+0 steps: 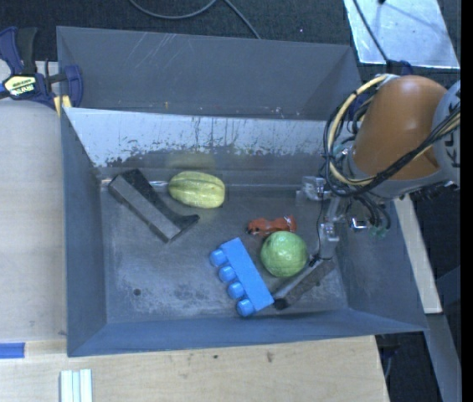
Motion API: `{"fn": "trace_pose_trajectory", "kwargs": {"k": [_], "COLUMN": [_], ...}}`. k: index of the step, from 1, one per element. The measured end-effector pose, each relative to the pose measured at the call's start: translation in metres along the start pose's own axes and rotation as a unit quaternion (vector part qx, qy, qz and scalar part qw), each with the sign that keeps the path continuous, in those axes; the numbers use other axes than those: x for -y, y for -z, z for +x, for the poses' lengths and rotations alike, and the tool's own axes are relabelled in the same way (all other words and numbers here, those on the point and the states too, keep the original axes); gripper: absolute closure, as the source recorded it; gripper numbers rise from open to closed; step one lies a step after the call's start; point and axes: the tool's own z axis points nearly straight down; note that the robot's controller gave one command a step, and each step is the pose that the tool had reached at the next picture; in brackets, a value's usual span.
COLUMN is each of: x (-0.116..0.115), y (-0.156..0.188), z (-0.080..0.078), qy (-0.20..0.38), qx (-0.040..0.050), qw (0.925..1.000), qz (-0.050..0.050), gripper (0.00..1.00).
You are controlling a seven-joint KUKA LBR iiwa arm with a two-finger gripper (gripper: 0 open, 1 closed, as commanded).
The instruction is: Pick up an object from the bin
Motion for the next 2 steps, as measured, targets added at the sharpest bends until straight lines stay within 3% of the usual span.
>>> {"fn": "trace_pose_trajectory", "kwargs": {"k": [1, 2], "x": [0.000, -0.040], "y": [0.005, -0.025], "z": [-0.002, 0.019], "qy": [0.001, 0.024], "qx": [0.0041, 0.0055], "qw": [1.0000, 0.9997], "qz": [0.000, 0.002], "gripper": [0.00, 0.00]}}
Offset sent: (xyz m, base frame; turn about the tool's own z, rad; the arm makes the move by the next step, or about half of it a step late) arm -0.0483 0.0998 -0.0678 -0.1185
